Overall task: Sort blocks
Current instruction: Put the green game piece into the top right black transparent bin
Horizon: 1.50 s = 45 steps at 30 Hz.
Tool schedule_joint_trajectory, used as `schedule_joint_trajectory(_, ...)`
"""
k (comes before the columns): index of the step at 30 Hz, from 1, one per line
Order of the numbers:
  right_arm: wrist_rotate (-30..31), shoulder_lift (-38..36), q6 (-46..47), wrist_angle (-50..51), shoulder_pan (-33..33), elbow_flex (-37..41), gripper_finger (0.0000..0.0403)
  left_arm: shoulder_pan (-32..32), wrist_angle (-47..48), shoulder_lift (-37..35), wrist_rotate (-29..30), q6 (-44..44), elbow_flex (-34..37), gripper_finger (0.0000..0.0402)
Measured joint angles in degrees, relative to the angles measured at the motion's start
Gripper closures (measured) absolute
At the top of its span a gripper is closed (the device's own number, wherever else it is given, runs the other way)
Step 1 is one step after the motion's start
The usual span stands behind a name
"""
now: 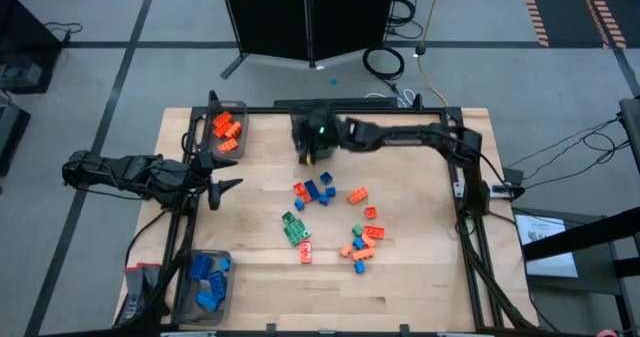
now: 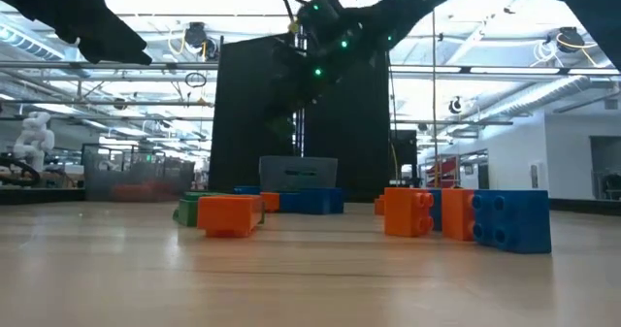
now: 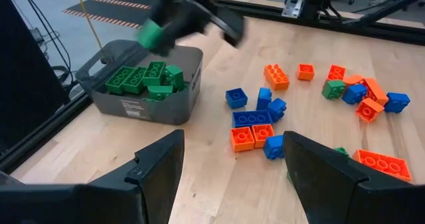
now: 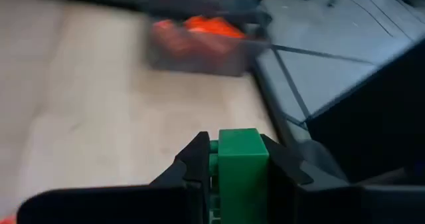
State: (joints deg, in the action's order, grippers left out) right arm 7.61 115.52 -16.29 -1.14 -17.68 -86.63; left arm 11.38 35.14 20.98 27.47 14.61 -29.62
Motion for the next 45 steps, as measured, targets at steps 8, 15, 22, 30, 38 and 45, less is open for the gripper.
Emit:
schedule_joint_trajectory(8, -0.4, 0.0, 13.8, -2.1, -7.8, 0.0, 0.0330, 0.0, 0.0, 0.0, 0.0, 0.0, 0.0, 0.0146)
schedule_joint_trajectory(15, -6.2, 0.2, 16.1, -2.1, -9.5, 0.0, 0.0330, 0.0, 0.0, 0.0, 0.0, 0.0, 0.0, 0.0146)
schedule_joint_trajectory(22, -6.3, 0.9, 17.9, -1.8, -9.5, 0.0, 0.0259, 0.0, 0.0, 0.0, 0.0, 0.0, 0.0, 0.0146)
schedule_joint_trajectory(30, -9.1, 0.8, 16.8, -1.8, -9.4, 0.0, 0.0175, 0.0, 0.0, 0.0, 0.0, 0.0, 0.0, 0.0146)
schedule_joint_trajectory(38, -31.6, -5.2, 10.4, 17.4, -2.3, -0.1, 0.0194, 0.0, 0.1, 0.0, 0.0, -0.1, 0.0, 0.0146)
schedule_joint_trajectory(45, -26.8, -6.1, 13.4, 45.4, 11.1, 0.9, 0.0209, 0.0, 0.1, 0.0, 0.0, -0.1, 0.0, 0.0146)
